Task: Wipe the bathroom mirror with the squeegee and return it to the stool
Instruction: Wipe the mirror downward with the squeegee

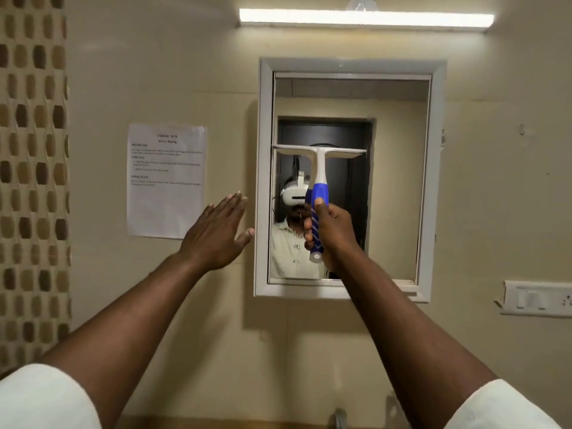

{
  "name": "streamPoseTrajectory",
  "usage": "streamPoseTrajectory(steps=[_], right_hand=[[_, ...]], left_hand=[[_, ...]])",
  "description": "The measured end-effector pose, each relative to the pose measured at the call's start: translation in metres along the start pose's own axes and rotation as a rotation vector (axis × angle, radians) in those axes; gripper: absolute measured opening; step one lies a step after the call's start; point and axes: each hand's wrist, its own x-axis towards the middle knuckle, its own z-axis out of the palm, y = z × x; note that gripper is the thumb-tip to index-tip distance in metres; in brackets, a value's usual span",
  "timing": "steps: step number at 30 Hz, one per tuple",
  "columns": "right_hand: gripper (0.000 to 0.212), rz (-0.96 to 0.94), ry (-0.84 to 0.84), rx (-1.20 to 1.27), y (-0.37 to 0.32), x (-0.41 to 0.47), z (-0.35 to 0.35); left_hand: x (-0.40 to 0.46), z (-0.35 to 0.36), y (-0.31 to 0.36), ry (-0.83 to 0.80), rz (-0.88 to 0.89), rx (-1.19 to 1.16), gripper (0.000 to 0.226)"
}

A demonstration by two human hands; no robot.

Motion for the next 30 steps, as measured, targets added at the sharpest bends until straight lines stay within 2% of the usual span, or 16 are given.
streamPoseTrajectory(steps=[17,30], right_hand=[[0.02,0.095,-0.009,-0.008,0.094,-0.069,-0.018],[0.026,0.216,0.01,-0.078,0.174,-0.13,-0.041]], left_hand=[[-0.057,0.061,0.002,-0.162,-0.054,-0.045,0.066],[-0.108,0.109,-0.002,-0.272,-0.125,-0.095,0.066]])
